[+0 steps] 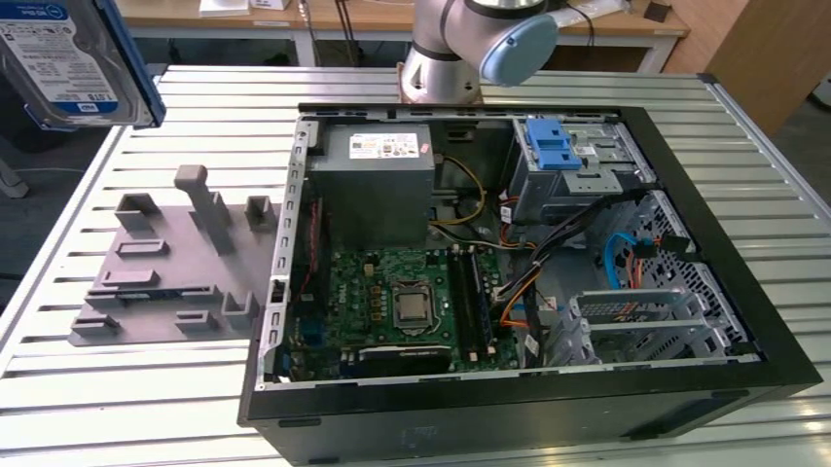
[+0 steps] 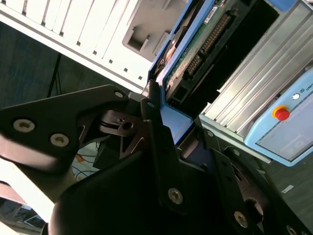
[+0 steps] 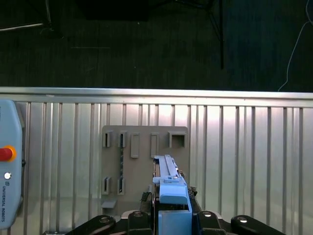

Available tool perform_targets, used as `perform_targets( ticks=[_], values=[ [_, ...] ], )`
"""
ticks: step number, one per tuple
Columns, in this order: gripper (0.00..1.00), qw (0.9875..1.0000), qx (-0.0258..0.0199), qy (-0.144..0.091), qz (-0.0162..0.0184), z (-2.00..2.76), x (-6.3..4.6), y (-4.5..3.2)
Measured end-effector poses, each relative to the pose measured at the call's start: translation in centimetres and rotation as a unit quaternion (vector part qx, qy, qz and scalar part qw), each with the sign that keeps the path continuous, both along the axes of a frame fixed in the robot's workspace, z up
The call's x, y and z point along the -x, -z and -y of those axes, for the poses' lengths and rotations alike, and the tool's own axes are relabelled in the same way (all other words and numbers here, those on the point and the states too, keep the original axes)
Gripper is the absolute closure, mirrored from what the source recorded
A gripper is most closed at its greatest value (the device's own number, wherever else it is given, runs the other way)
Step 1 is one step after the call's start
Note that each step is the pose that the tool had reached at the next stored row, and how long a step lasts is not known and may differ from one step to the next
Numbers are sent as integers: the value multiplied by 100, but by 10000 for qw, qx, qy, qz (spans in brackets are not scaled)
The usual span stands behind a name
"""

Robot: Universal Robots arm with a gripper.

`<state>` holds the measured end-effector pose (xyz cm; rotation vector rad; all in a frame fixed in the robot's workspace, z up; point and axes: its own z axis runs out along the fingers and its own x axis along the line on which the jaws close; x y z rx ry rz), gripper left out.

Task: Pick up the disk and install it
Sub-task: 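Pick up the disk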

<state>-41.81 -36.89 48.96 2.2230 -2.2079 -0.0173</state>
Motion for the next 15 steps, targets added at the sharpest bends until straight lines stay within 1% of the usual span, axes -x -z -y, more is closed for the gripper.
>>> perform_targets(
  ticks=[9,15],
  values=[
    [64,10000,0,0,-22,79,-160,-1],
    [64,10000,0,0,-29,142,-251,0]
  ],
)
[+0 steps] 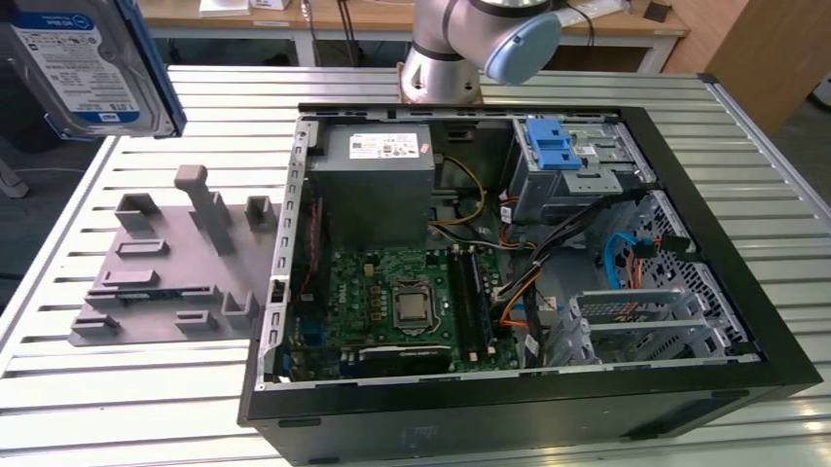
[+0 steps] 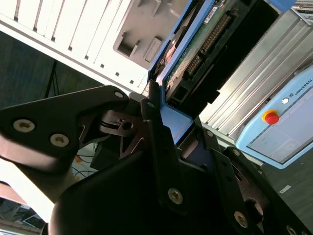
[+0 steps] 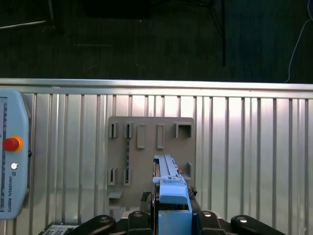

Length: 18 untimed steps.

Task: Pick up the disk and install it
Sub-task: 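Pick up the disk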

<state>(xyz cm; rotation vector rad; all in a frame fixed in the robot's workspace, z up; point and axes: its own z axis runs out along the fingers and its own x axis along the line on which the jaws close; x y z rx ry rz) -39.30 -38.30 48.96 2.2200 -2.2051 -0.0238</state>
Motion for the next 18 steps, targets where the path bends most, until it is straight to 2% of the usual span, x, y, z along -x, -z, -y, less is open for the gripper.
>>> perform_targets(
  ticks=[9,18],
  values=[
    [64,10000,1,0,-6,113,-132,-1],
    [64,10000,0,1,-11,255,-212,1]
  ],
)
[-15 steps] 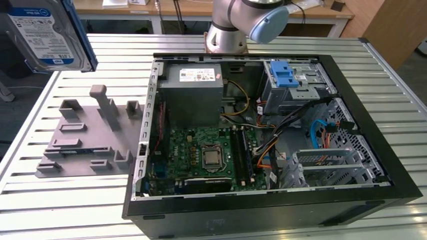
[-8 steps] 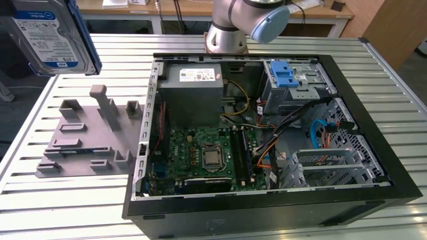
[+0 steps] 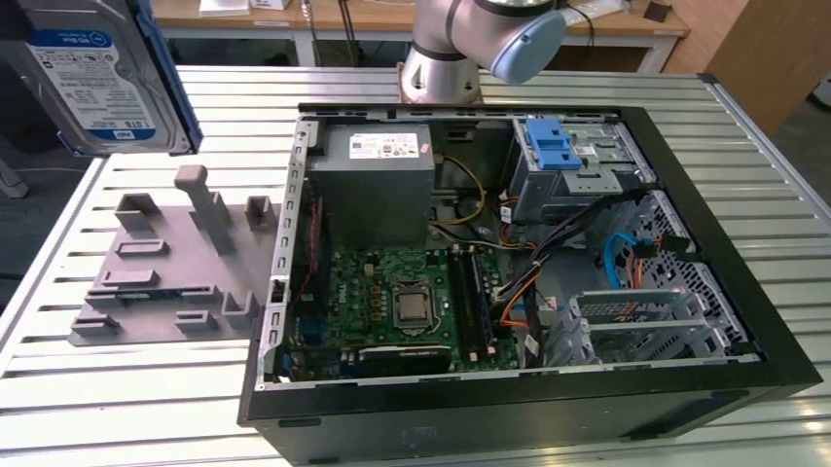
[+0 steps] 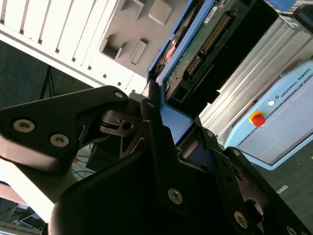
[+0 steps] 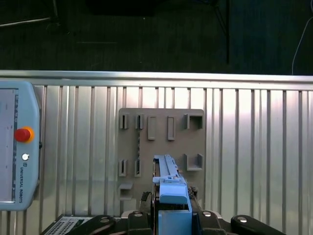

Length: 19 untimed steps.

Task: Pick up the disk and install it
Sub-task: 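Pick up the disk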

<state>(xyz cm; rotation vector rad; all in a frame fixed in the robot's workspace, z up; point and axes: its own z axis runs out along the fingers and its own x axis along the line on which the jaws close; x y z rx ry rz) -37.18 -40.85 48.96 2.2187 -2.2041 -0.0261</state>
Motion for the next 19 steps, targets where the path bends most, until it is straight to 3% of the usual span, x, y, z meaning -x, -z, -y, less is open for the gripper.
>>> perform_targets(
  ticks=[5,19],
  values=[
    [64,10000,0,0,-3,65,-50,0],
    [64,10000,0,2,-9,171,-293,0]
  ],
)
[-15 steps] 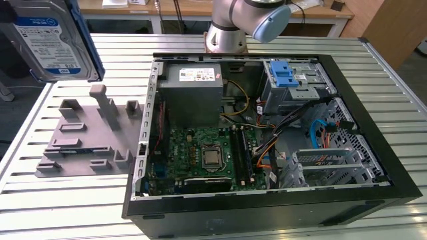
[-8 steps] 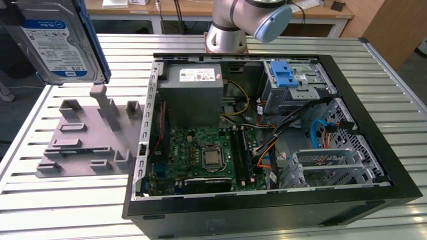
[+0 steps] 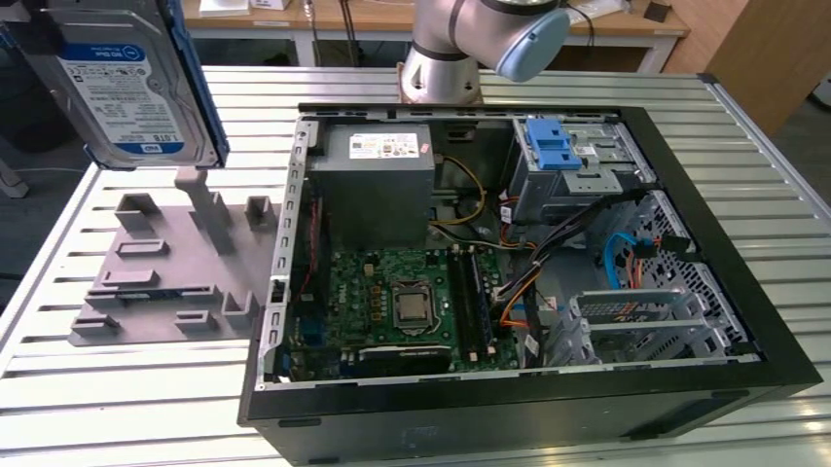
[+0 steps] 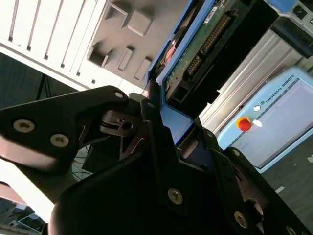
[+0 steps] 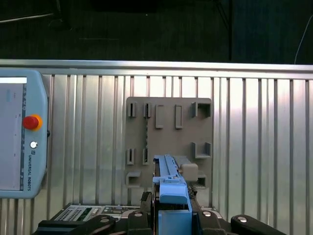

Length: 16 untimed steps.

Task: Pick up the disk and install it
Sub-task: 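Pick up the disk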

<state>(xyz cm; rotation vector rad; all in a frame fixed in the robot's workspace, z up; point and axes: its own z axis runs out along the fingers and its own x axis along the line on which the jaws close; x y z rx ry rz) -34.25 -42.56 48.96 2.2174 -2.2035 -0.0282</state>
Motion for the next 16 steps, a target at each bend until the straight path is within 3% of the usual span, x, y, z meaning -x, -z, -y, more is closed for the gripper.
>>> perform_targets(
  ticks=[16],
  values=[
    [64,10000,0,0,-1,49,-340,0]
  ],
)
